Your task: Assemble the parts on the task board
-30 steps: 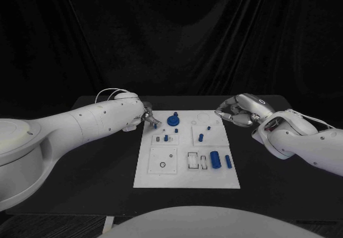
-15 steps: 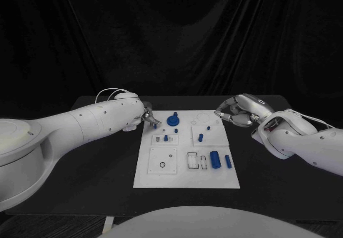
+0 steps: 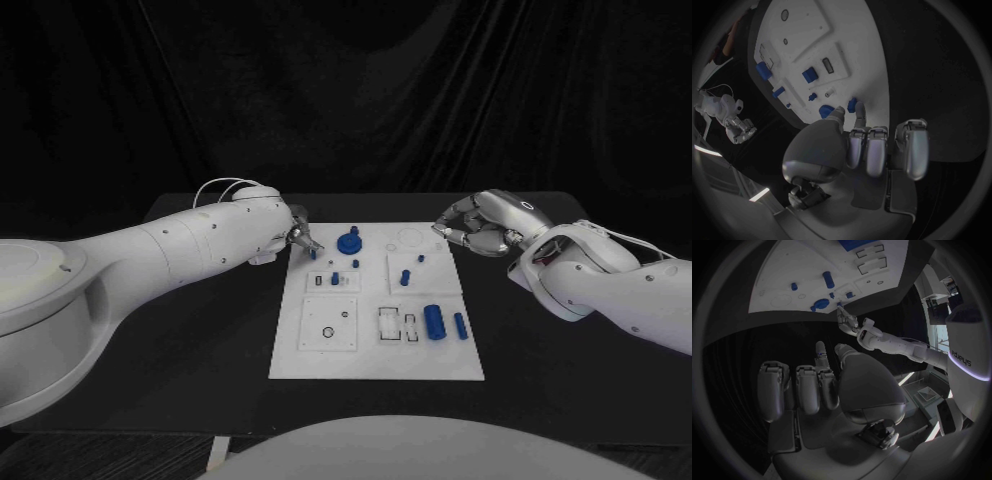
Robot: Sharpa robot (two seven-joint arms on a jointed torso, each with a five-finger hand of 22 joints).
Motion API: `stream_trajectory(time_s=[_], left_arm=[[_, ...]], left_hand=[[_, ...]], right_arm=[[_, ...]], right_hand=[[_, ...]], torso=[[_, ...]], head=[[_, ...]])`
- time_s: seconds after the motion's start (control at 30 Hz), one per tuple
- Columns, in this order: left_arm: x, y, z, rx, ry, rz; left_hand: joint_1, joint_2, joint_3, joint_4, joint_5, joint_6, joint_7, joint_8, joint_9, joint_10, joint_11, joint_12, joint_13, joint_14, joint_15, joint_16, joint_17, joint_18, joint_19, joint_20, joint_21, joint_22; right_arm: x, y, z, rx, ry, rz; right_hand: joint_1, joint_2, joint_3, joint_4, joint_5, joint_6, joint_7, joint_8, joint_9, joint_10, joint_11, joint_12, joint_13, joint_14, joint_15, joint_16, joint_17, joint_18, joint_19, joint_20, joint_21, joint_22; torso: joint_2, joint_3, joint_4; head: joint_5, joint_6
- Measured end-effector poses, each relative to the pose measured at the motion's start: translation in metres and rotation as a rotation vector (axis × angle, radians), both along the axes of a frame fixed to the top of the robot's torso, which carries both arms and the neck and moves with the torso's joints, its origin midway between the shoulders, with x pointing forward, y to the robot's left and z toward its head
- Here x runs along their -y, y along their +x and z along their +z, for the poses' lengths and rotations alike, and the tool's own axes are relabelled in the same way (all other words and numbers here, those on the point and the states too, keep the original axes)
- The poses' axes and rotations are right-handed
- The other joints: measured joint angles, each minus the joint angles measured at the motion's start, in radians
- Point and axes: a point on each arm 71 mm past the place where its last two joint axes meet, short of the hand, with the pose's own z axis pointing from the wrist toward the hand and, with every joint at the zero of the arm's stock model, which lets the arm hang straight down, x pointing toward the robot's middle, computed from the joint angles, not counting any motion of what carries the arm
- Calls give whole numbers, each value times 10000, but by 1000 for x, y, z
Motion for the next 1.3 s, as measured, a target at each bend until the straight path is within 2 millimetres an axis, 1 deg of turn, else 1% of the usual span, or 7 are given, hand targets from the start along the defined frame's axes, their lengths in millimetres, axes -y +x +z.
stream_trajectory(time_s=[0.17,0.33,0.53,0.67,0.97,1.1,1.3], left_arm=[[0,0,0,-2,6,8],[0,0,0,-16,7,2],[0,0,-1,-48,-4,-24],[0,0,-2,-59,-12,-35],[-1,-1,-3,-84,-20,-32],[-3,-2,-3,-97,-38,-43],[-5,-4,-4,-122,-115,-120]], left_hand=[[147,-70,249,-163,460,-36,-35,-42,1,0,0,0,0,0,0,0,-1,0,0,0,0,0],[252,-91,448,-262,701,-35,-35,-42,1,0,0,0,0,0,0,0,-1,-1,0,0,0,-1],[434,-196,934,-485,1351,-89,-53,-81,-2,0,0,0,0,0,0,0,-1,0,0,0,0,-1],[595,-342,1679,-768,1722,-144,-69,-130,-44,0,-1,0,0,0,-1,0,-1,0,0,0,-78,-1],[251,-685,2914,-1058,2333,-160,-49,-131,-48,-1,-1,0,0,0,-1,0,-2,0,-36,36,-116,-1],[224,-850,3538,-1321,2561,-161,-9,-131,53,-1,-1,0,-1,0,-1,0,-2,0,-36,36,-116,-2],[53,-1047,4288,-1686,2643,-105,2,-23,198,-1,-1,0,0,0,-1,0,-2,0,-36,36,-116,-2]], right_arm=[[0,0,0,-9,-4,3],[0,0,0,-13,-7,2],[0,0,0,-18,-8,5],[0,0,0,-22,-9,7],[0,0,0,-33,-13,6],[0,0,0,-38,-16,2],[0,0,-1,-46,-18,-1]], right_hand=[[0,0,0,0,0,0,0,0,0,0,0,0,0,0,0,0,0,0,0,0,0,6],[0,0,0,0,0,0,0,0,-8,0,0,0,-1,0,0,0,0,0,0,0,0,8],[0,0,0,0,0,0,0,0,-8,0,0,0,0,0,0,0,0,1,0,0,-47,8],[0,0,0,0,0,0,0,0,-8,0,0,0,-1,0,0,0,0,1,0,0,-47,7],[0,0,0,0,0,0,0,0,-7,0,0,0,-1,0,0,0,0,1,0,0,-47,6],[0,0,29,-29,0,0,0,1,-7,0,0,0,-1,0,0,0,-1,0,0,0,-47,5],[0,0,29,-29,0,0,0,1,-7,0,0,0,7,0,0,0,0,1,0,0,-47,5]], torso=[[1,0,0],[1,0,0],[2,0,0],[3,0,0],[4,0,0],[4,0,0],[4,0,0]], head=[[-9,0],[-13,0],[-12,0],[-1,0],[-1,0],[-1,0],[-2,0]])
